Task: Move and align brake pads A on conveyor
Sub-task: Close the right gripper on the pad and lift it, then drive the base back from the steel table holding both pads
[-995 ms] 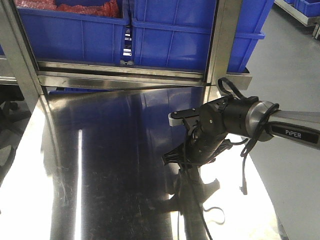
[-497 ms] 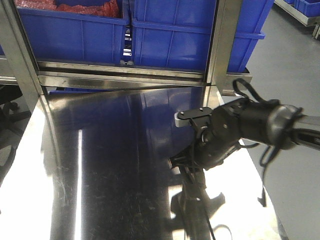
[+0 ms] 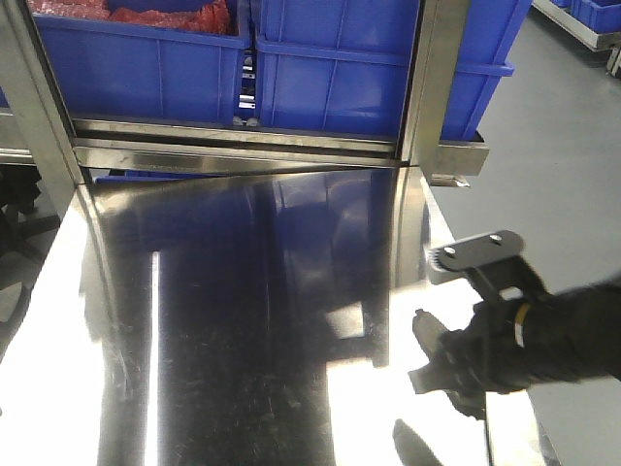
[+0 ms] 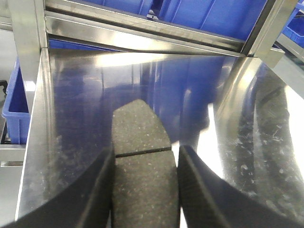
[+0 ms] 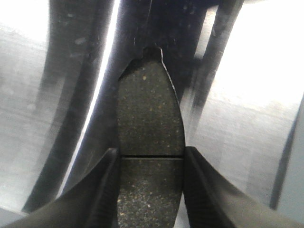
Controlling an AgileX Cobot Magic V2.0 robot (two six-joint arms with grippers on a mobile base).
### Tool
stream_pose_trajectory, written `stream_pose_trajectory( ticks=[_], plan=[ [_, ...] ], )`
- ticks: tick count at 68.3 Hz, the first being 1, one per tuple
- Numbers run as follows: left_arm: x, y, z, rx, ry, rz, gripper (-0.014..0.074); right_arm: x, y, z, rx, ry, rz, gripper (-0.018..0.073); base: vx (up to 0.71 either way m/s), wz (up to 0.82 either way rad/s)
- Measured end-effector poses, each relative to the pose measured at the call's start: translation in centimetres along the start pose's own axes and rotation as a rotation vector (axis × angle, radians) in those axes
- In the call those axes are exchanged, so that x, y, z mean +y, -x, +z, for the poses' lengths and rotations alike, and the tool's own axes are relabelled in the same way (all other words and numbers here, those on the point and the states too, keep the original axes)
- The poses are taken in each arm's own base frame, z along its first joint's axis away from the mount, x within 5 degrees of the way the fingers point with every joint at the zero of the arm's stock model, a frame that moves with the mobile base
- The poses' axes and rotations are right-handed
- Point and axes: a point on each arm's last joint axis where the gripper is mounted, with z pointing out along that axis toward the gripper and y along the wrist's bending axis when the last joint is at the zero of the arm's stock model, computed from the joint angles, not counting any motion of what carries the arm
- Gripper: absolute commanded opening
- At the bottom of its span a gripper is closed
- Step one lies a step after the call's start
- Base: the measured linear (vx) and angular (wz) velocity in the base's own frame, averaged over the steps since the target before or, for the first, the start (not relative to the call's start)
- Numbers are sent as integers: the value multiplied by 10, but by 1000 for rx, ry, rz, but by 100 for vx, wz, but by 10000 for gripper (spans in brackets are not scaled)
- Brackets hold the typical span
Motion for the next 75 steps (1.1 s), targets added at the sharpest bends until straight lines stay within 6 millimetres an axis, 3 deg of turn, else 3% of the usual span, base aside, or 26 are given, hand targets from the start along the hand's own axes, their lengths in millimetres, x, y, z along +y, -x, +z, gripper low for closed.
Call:
stream_pose_trajectory(
  ticks=[13,24,56,75],
  plan=[
    [0,0,0,0,0,0,93,-5,-29,-31,-114,14,2,-8,0,0],
    [0,0,0,0,0,0,93,-7,-42,-49,-189,22,4,-8,0,0],
    [0,0,0,0,0,0,93,-8,-41,-86,-456,52,-22,-8,0,0],
    [0,0,0,0,0,0,93,-10,-51,-113,-579,57,-42,-8,0,0]
  ],
)
